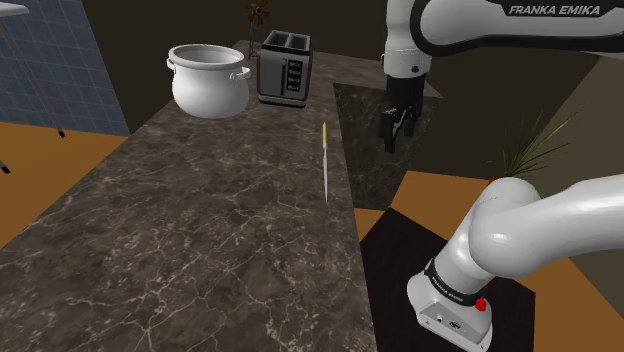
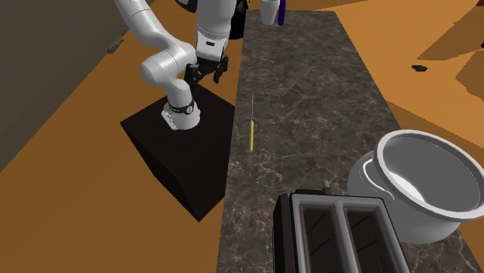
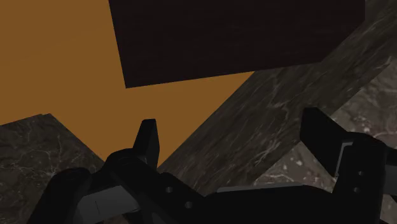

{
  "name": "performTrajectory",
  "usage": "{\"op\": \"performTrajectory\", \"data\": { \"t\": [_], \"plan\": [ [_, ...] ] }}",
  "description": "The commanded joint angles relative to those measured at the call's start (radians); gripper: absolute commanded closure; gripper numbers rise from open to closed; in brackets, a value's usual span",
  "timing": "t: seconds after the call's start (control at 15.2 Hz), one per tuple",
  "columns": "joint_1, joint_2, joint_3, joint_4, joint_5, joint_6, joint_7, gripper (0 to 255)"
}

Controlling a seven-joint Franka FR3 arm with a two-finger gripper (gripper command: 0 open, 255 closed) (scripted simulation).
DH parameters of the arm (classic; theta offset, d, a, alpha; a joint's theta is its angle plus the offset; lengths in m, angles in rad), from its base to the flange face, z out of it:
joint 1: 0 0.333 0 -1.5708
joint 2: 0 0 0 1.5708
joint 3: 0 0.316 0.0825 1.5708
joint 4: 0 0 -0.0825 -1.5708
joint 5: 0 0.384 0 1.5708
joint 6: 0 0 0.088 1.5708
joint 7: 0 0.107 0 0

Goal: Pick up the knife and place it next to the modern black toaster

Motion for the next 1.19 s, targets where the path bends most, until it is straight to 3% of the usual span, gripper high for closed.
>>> {"op": "performTrajectory", "data": {
  "t": [0.0,0.46,0.92,1.12],
  "plan": [
    [0.000,0.000,0.000,0.000,0.000,0.000,0.000,0],
    [-0.064,0.127,0.112,-0.017,0.140,0.262,0.415,0],
    [-0.146,0.307,0.209,0.038,0.189,0.528,0.806,0],
    [-0.150,0.324,0.215,0.021,0.189,0.567,0.823,0]
  ]
}}
